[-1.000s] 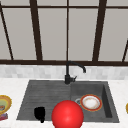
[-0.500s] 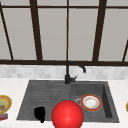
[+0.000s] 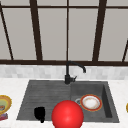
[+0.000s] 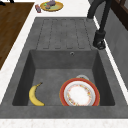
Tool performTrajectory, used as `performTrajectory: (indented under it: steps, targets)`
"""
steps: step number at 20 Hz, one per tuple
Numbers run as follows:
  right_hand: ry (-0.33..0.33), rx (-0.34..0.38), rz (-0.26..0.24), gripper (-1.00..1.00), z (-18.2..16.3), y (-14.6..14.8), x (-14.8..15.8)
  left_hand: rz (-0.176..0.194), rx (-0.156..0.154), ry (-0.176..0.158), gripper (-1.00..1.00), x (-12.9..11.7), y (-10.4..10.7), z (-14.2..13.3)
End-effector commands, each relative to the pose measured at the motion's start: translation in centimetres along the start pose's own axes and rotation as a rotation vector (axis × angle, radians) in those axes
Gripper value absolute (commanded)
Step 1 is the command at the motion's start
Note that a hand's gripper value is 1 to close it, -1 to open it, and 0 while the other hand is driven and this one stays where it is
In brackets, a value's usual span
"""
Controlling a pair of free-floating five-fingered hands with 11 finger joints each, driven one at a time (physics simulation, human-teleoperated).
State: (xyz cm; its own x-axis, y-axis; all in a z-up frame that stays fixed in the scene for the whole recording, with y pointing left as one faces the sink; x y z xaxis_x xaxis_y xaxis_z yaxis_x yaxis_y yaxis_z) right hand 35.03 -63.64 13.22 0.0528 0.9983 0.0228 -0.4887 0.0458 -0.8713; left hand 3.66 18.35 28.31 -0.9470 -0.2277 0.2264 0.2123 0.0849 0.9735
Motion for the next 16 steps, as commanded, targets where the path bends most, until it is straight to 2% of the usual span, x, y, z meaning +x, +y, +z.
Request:
performTrajectory:
  steps: [1, 8, 9, 16]
  targets:
    - [0.03, 0.008, -0.067, 1.0, 1.1, -1.9, 0.7, 0.0, 0.0, 0.0, 0.0, 0.0, 0.0, 0.0]
    - [0.026, -0.013, -0.059, 1.0, 2.4, -3.6, 3.7, 0.0, 0.0, 0.0, 0.0, 0.0, 0.0, 0.0]
    - [0.029, -0.016, -0.029, 1.0, 2.8, -4.1, 4.9, 0.0, 0.0, 0.0, 0.0, 0.0, 0.0, 0.0]
    - [0.075, -0.005, -0.03, 1.0, 3.5, -4.9, 8.7, 0.0, 0.0, 0.0, 0.0, 0.0, 0.0, 0.0]
